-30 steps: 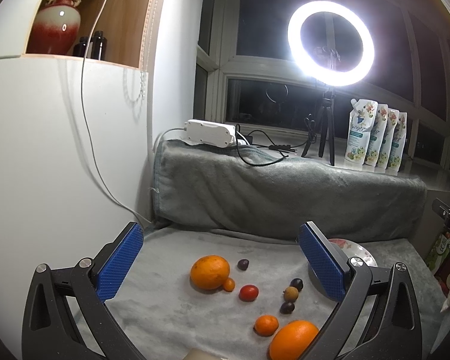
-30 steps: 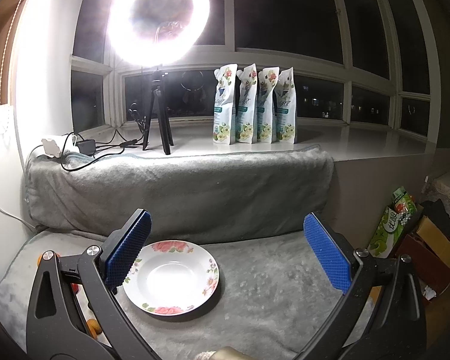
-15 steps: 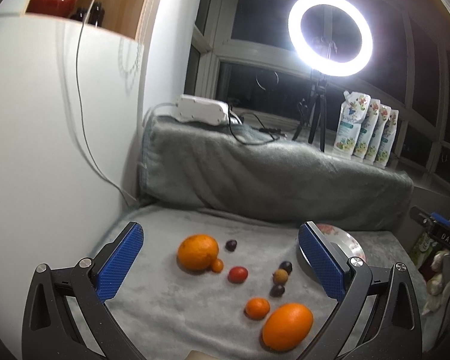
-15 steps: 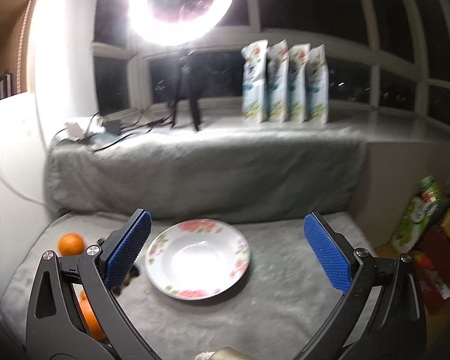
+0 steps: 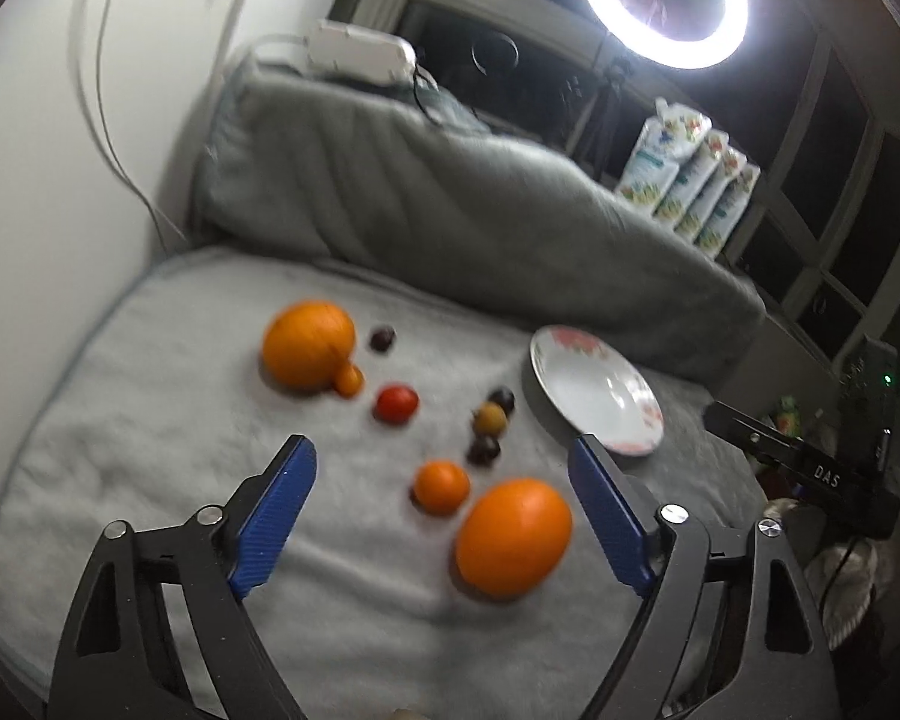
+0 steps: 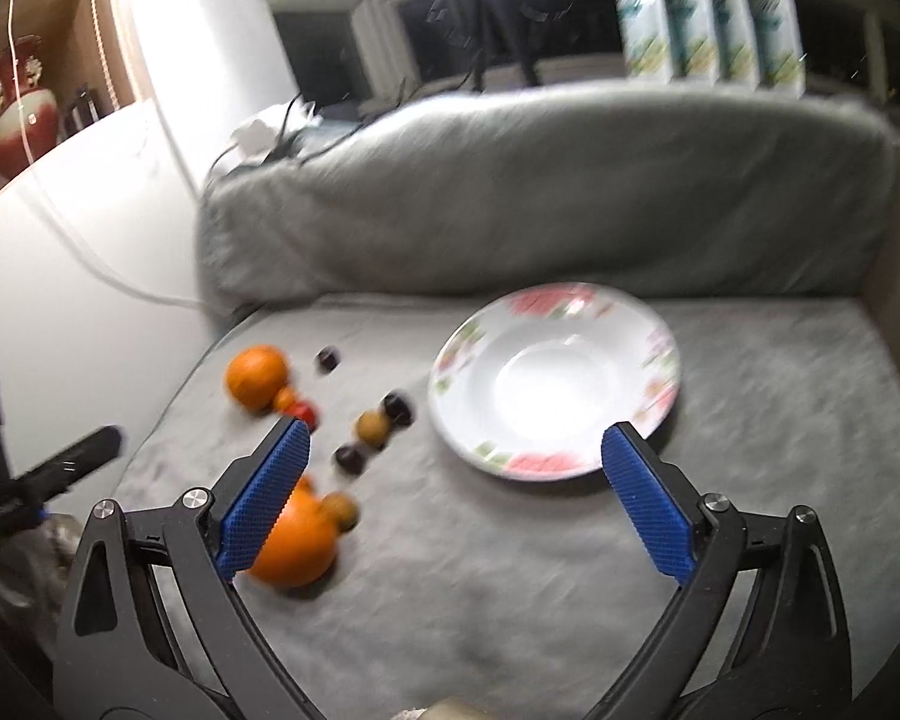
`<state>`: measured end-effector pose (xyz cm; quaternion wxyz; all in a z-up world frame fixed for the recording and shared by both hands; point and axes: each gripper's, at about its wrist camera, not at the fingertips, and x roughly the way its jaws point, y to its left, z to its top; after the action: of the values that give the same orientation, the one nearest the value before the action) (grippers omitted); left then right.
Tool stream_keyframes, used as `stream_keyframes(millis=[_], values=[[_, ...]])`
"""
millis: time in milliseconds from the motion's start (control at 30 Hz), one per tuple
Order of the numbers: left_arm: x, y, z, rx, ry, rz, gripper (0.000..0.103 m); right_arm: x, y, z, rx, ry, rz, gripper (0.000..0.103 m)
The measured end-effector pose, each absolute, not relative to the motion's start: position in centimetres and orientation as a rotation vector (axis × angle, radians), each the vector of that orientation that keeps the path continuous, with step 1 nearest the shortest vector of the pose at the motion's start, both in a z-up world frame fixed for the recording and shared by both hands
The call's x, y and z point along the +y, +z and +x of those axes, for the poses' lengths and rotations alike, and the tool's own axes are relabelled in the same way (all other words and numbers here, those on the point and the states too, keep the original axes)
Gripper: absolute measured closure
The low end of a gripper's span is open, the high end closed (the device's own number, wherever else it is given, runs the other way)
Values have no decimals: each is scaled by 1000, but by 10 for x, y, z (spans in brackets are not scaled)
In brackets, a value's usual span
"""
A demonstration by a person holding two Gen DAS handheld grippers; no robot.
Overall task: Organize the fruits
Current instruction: 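Reach the right gripper to the largest orange and close on it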
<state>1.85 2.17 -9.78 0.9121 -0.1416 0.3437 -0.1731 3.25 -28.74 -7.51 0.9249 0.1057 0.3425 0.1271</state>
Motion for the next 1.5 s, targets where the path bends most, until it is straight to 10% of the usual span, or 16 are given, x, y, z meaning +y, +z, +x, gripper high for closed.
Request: stream_keyframes(millis=[1167, 1500], values=[[-25, -169, 21, 981, -550, -337, 47, -203, -158, 61, 1080, 640, 371, 16], [-27, -169, 24, 978, -532, -310, 49, -198, -164, 64, 1099, 682, 390, 33]])
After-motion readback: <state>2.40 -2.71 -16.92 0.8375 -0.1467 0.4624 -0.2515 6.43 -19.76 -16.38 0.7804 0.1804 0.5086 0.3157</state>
